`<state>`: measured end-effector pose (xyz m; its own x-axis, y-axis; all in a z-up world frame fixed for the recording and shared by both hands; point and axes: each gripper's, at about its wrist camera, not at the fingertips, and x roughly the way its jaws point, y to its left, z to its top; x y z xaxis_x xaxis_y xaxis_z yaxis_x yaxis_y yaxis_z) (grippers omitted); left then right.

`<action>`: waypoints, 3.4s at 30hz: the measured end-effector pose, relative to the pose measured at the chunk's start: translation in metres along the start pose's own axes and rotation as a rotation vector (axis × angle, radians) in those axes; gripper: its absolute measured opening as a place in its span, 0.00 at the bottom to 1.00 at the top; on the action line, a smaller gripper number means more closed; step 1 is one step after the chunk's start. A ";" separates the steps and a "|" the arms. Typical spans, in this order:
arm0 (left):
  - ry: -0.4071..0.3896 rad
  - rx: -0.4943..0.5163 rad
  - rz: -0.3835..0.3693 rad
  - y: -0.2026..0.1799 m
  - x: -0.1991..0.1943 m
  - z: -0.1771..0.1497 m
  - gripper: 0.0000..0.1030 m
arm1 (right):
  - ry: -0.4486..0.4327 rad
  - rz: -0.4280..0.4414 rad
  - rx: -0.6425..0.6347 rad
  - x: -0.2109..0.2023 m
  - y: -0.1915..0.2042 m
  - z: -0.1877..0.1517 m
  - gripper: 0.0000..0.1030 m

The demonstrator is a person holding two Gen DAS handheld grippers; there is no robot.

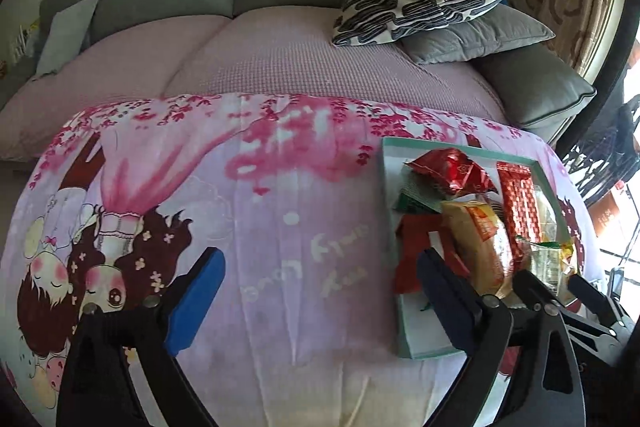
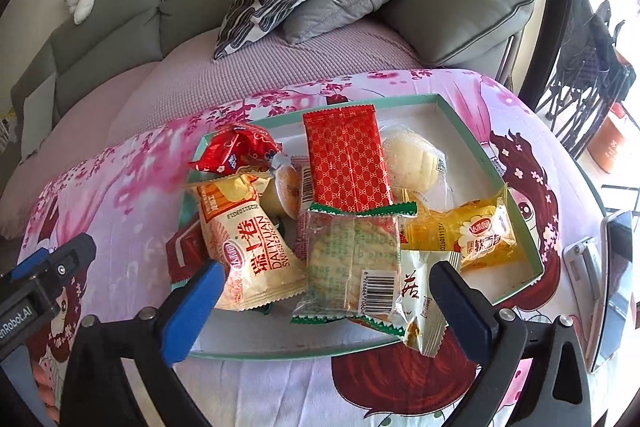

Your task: Organize snacks

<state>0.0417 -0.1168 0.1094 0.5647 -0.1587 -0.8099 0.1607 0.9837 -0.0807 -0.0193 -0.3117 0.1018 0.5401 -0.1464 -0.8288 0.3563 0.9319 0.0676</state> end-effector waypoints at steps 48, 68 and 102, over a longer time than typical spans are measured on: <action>0.112 0.000 0.226 0.048 -0.027 -0.086 0.96 | 0.005 -0.011 -0.117 -0.036 0.040 -0.071 1.00; 0.126 0.005 0.216 0.046 -0.023 -0.086 0.96 | 0.004 -0.015 -0.105 -0.038 0.037 -0.070 1.00; 0.141 0.003 0.222 0.046 -0.020 -0.088 0.96 | 0.015 -0.029 -0.097 -0.035 0.035 -0.070 1.00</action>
<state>-0.0332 -0.0615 0.0711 0.4677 0.0749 -0.8807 0.0481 0.9928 0.1100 -0.0792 -0.2504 0.0945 0.5185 -0.1697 -0.8381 0.2957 0.9552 -0.0105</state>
